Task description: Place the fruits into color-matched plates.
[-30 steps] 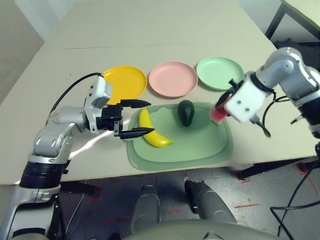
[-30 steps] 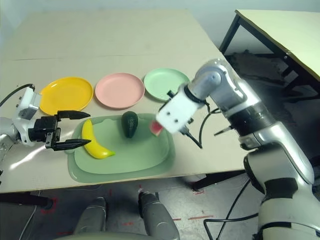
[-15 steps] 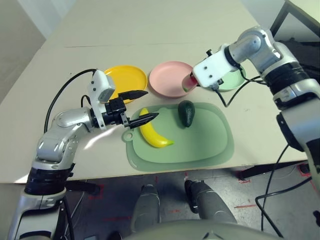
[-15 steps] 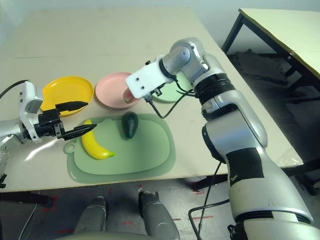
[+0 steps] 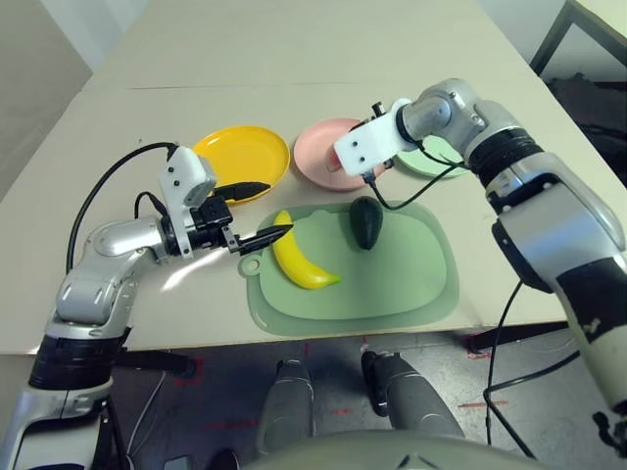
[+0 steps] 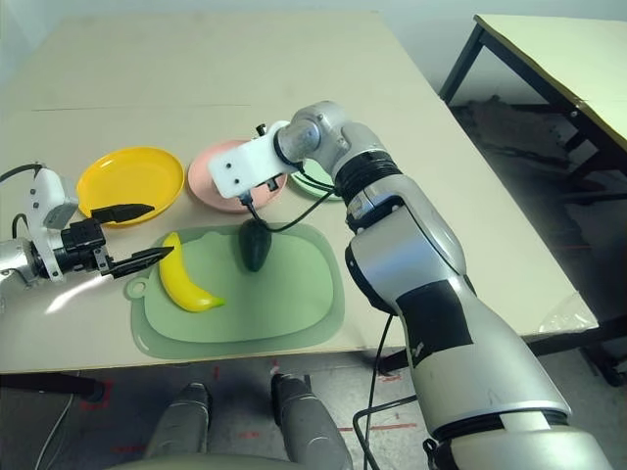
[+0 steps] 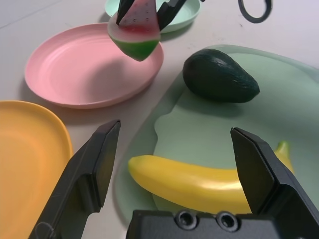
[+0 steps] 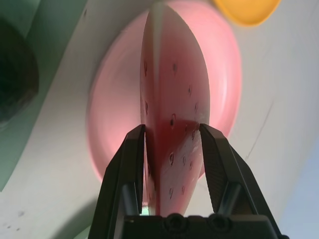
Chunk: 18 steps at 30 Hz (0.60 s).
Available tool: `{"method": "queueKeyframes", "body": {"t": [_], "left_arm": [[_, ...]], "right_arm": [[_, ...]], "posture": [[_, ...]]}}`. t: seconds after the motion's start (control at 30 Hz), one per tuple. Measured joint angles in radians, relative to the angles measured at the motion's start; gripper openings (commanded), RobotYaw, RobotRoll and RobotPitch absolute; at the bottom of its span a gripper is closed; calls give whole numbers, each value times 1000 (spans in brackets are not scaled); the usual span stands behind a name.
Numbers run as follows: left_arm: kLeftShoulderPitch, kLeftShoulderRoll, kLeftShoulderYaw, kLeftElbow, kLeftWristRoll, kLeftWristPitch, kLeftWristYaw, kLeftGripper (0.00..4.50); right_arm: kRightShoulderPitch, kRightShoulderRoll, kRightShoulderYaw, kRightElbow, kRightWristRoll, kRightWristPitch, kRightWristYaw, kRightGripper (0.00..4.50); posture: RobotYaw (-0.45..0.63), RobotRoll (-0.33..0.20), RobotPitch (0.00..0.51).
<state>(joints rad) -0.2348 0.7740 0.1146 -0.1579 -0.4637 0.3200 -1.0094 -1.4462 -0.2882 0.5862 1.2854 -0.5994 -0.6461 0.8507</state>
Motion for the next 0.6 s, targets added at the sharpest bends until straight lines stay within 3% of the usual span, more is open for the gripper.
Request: {"method": "queueKeyframes", "body": {"t": [0.43,0.6], "left_arm": [[-17,-5,-4,15,20,-18,-10,4500],[-25,-5,-5,14,20,-12,-10,4500]], "right_arm": [[36,-14,1,23,-48,40,-76,1718],[41,-14,1,23,-47,38,-76,3290]], "posture": [[1,0,184],[2,0,185]]}}
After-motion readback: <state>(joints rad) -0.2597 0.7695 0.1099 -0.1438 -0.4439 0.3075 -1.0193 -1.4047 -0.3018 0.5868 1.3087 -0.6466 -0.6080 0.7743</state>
